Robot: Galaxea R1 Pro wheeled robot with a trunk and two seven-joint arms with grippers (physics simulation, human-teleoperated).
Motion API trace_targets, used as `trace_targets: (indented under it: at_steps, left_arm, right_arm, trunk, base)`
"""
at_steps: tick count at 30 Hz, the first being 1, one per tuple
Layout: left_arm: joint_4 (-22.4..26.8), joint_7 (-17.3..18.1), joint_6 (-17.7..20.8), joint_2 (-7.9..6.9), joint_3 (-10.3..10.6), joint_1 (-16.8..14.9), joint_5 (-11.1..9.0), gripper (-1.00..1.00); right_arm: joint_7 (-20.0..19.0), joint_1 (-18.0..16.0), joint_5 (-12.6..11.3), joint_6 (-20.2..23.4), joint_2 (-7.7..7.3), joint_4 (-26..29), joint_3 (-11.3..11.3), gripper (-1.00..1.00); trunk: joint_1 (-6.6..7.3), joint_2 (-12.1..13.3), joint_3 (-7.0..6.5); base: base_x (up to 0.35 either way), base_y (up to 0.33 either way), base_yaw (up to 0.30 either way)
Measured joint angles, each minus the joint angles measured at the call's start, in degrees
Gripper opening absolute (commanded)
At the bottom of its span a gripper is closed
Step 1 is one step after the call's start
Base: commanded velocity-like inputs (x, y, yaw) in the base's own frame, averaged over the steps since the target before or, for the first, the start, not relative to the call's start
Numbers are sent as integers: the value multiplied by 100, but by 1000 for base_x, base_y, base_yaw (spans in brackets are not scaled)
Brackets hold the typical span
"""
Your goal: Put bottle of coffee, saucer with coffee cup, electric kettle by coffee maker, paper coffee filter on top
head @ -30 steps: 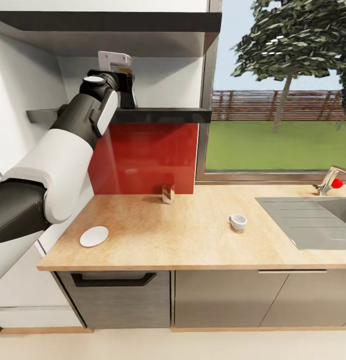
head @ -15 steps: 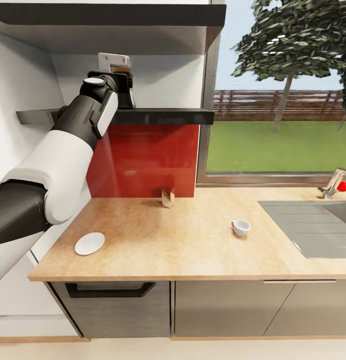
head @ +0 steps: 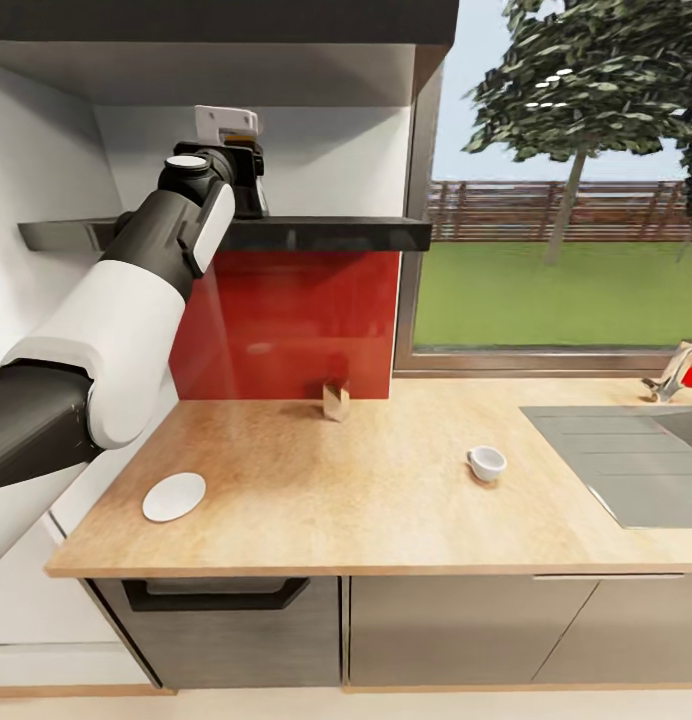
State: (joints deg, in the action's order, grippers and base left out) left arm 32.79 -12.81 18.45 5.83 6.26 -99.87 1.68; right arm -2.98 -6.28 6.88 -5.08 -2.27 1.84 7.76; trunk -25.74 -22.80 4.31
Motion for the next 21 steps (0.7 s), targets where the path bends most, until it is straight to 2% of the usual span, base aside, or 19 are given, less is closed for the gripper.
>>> trace_targets:
  at_steps: [21]
  left_arm:
    - [-6, 8, 0, -9, -72, 7, 0, 100]
  right_arm:
    - [0, 0, 0, 0, 0, -2, 0, 100]
  trunk:
    - [0, 0, 0]
  base:
    - [46, 0, 0]
